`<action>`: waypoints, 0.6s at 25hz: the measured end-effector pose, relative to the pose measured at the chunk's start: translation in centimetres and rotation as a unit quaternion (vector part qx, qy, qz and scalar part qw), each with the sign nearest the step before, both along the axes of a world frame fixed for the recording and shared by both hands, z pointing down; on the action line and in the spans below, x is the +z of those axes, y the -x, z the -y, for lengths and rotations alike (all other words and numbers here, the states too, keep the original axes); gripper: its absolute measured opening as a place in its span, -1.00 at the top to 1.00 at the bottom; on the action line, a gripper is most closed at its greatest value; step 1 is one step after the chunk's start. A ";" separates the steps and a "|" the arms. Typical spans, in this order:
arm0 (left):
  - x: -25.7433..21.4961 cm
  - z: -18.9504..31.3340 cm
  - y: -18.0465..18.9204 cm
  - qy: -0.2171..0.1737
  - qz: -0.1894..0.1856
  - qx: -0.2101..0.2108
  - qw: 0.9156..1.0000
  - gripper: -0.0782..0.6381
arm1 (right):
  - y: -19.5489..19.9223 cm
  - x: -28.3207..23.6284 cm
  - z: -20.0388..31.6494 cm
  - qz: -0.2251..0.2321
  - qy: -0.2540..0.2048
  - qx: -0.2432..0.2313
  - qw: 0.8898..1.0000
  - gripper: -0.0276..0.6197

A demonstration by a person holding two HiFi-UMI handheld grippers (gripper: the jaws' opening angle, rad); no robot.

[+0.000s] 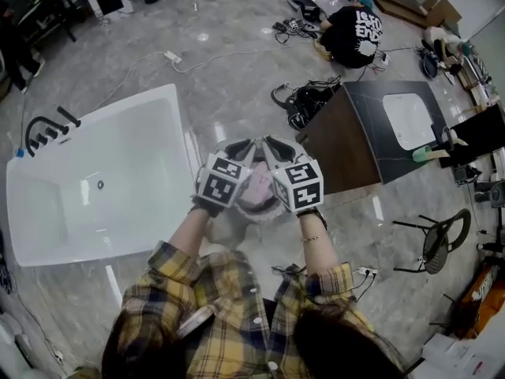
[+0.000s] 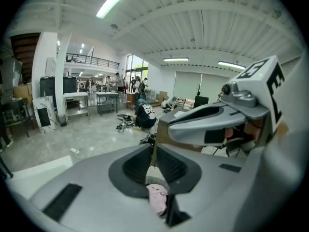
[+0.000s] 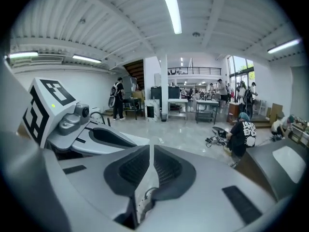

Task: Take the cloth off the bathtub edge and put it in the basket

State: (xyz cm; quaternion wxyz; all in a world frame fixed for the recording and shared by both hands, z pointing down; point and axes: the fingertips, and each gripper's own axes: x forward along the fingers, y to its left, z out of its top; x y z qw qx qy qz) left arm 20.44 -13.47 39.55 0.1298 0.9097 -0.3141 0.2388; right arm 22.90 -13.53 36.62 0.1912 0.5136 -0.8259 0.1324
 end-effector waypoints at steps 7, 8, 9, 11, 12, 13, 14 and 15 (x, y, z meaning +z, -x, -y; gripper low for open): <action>-7.5 -1.1 7.6 -0.062 -0.031 -0.050 0.996 0.70 | 7.7 -6.1 -1.9 0.019 -0.066 -0.065 0.996 0.83; -8.5 -1.4 8.8 -0.071 -0.036 -0.057 0.995 0.70 | 9.0 -6.9 -2.3 0.021 -0.074 -0.077 0.994 0.84; -9.4 -1.9 10.1 -0.080 -0.041 -0.065 0.994 0.70 | 10.4 -7.7 -2.7 0.024 -0.082 -0.089 0.992 0.85; -11.5 -2.7 12.8 -0.098 -0.055 -0.083 0.990 0.71 | 12.8 -9.3 -3.4 0.038 -0.099 -0.104 0.989 0.86; -12.5 -3.1 14.2 -0.107 -0.062 -0.091 0.988 0.71 | 14.0 -10.2 -3.7 0.048 -0.106 -0.108 0.987 0.86; -13.4 -3.5 15.6 -0.114 -0.069 -0.098 0.986 0.71 | 15.0 -11.0 -4.1 0.058 -0.114 -0.111 0.986 0.86; -14.2 -4.0 16.9 -0.119 -0.075 -0.106 0.984 0.71 | 16.1 -11.8 -4.5 0.067 -0.122 -0.116 0.983 0.87; -15.0 -4.5 18.2 -0.125 -0.081 -0.115 0.982 0.71 | 17.2 -12.6 -4.9 0.075 -0.129 -0.122 0.981 0.87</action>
